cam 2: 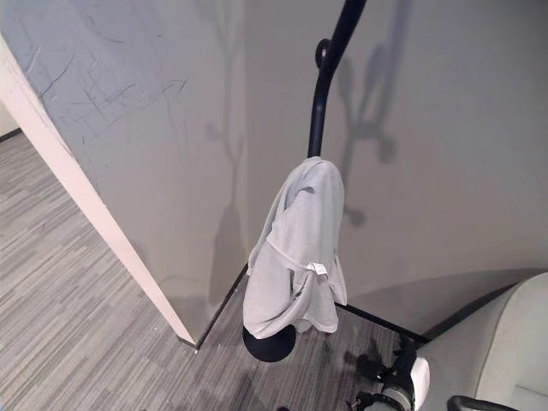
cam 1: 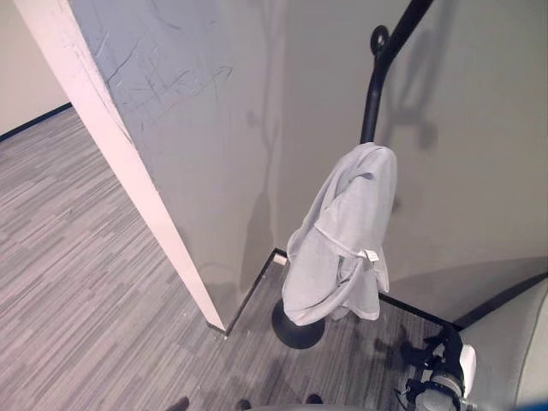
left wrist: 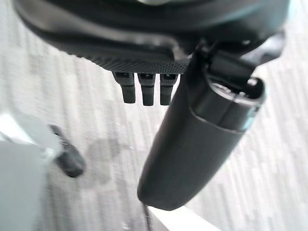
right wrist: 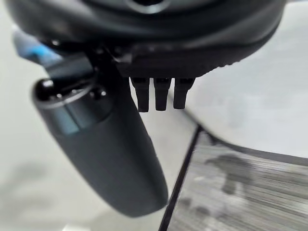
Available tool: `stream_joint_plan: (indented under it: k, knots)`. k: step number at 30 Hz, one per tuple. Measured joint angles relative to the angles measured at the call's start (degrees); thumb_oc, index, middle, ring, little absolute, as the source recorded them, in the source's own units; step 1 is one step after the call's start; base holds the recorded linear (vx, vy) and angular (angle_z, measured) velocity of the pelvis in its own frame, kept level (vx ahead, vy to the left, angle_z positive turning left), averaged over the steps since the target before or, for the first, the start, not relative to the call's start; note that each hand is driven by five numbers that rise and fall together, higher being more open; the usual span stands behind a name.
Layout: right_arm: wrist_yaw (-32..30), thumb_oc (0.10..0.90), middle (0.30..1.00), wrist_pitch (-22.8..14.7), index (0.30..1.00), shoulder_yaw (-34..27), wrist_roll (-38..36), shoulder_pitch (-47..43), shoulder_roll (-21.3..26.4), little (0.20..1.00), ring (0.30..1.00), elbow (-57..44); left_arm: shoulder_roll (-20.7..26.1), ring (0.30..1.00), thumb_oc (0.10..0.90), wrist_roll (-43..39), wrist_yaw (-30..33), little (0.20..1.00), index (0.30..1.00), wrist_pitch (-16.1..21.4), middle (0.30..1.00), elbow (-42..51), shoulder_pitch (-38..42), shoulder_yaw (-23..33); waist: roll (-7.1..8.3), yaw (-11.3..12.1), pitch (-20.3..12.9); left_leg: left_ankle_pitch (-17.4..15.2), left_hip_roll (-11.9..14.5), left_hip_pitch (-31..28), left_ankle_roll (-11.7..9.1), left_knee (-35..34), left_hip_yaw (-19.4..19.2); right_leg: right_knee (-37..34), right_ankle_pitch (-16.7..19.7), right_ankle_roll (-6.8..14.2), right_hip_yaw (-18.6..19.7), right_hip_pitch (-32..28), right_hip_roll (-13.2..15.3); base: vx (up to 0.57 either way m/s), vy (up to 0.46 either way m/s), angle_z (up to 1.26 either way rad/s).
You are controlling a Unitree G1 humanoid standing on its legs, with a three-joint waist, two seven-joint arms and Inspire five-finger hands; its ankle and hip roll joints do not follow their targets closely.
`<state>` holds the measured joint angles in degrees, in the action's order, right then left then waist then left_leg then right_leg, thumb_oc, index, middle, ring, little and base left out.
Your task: Hang the clothes on the sofa on the clothes rack.
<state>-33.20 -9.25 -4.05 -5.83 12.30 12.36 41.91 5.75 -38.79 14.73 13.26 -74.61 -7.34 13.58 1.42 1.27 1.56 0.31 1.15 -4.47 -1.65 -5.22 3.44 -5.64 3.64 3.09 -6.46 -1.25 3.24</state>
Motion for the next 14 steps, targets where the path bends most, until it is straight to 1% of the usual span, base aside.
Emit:
stream_joint_plan:
  k: [1, 3, 4, 5, 7, 8, 9, 10, 12, 14]
  knots:
    - [0.01, 0.8, 0.9, 0.04, 0.9, -0.05, -1.71, -0.12, -0.25, 0.9, 0.9, 1.39, -0.03, 0.9, 0.8, 0.0, -0.09, 0.9, 0.9, -0.06, 0.9, -0.23, 0.0, -0.01, 0.08, 0.05, -0.27, -0.07, 0.02, 0.0, 0.05, 0.0, -0.11, 0.0, 0.0, 0.0, 0.16, 0.04, -0.03, 0.01, -0.007, -0.1]
    - [1.57, 0.8, 0.9, -3.13, 0.9, -0.95, -11.76, -1.18, -2.4, 0.9, 0.9, 11.19, 0.29, 0.9, 0.8, 0.1, -0.47, 0.9, 0.9, -0.82, 0.9, -1.27, 0.24, -1.26, 0.47, 0.12, -1.13, -0.14, 0.12, -0.13, -0.06, 0.02, -0.46, 0.01, 0.01, -0.01, 0.55, 0.1, -0.15, 0.0, -0.013, -0.08]
    - [2.7, 0.8, 0.9, -3.98, 0.9, -1.06, -15.55, -2.49, -3.19, 0.9, 0.9, 15.6, 0.68, 0.9, 0.8, 0.18, -0.57, 0.9, 0.9, -1.2, 0.9, -1.73, 0.17, -2.21, 0.63, 0.2, -1.36, -0.15, 0.17, -0.16, -0.11, 0.02, -0.61, 0.0, 0.01, -0.02, 0.73, 0.16, -0.23, 0.01, -0.016, -0.07]
    - [4.51, 0.8, 0.9, -3.77, 0.9, -1.33, -22.06, -3.83, -4.71, 0.9, 0.9, 20.81, 1.03, 0.9, 0.8, 0.2, -1.18, 0.9, 0.9, -1.84, 0.9, -1.85, 0.14, -2.91, 0.88, 0.43, -1.67, -0.22, 0.25, -0.19, -0.13, 0.02, -0.69, 0.02, 0.01, -0.03, 0.8, 0.15, -0.31, 0.01, -0.01, -0.06]
    - [7.91, 0.8, 0.9, -3.87, 0.9, -1.54, -30.0, -4.05, -6.6, 0.9, 0.9, 27.82, 1.23, 0.9, 0.8, 0.22, -1.58, 0.9, 0.9, -2.33, 0.9, -2.22, 0.81, -4.8, 0.74, 0.27, -1.82, -0.32, 0.27, -0.23, -0.13, 0.01, -0.91, 0.01, 0.01, -0.03, 0.96, 0.24, -0.31, 0.02, -0.006, -0.05]
    - [7.91, 0.8, 0.9, -3.87, 0.9, -1.54, -30.0, -4.05, -6.6, 0.9, 0.9, 27.82, 1.23, 0.9, 0.8, 0.22, -1.58, 0.9, 0.9, -2.33, 0.9, -2.22, 0.81, -4.8, 0.74, 0.27, -1.82, -0.32, 0.27, -0.23, -0.13, 0.01, -0.91, 0.01, 0.01, -0.03, 0.96, 0.24, -0.31, 0.01, -0.003, -0.03]
    - [11.38, 0.8, 0.9, -3.07, 0.9, -1.73, -36.16, -6.59, -7.68, 0.9, 0.9, 37.35, 1.42, 0.9, 0.8, 0.32, -2.15, 0.9, 0.9, -2.53, 0.9, -2.45, 1.08, -7.53, 0.77, 0.37, -2.07, -0.35, 0.41, -0.35, -0.1, 0.01, -0.98, 0.02, 0.0, -0.03, 0.99, 0.11, -0.29, 0.0, 0.0, 0.0]
    - [12.56, 0.8, 0.9, -1.15, 0.9, -2.07, -39.33, -6.69, -8.18, 0.9, 0.9, 40.25, 1.52, 0.9, 0.8, 0.76, -3.0, 0.9, 0.9, -2.52, 0.9, -2.38, 1.27, -9.08, 0.5, 0.43, -2.07, -0.41, 0.48, -0.35, -0.02, 0.0, -1.0, 0.01, 0.0, -0.03, 0.99, 0.13, -0.27, 0.0, 0.0, 0.0]
    - [15.07, 0.8, 0.9, 0.63, 0.9, -3.65, -43.11, -6.99, -8.11, 0.9, 0.9, 44.36, 1.42, 0.9, 0.8, 1.33, -3.7, 0.9, 0.9, -2.56, 0.9, -2.38, 2.01, -11.4, 0.11, 0.26, -2.01, -0.41, 0.56, -0.46, 0.03, 0.0, -1.07, 0.0, 0.02, -0.01, 0.97, -0.01, -0.2, 0.0, 0.0, 0.0]
    - [16.19, 0.8, 0.9, 1.86, 0.9, -3.76, -45.96, -6.92, -8.09, 0.9, 0.9, 45.52, 1.49, 0.9, 0.8, 1.44, -4.63, 0.9, 0.9, -2.55, 0.9, -2.35, 2.76, -12.74, 0.01, 0.27, -1.96, -0.43, 0.64, -0.71, 0.05, 0.0, -1.06, 0.0, 0.01, -0.03, 0.91, -0.29, -0.25, 0.0, 0.0, 0.0]
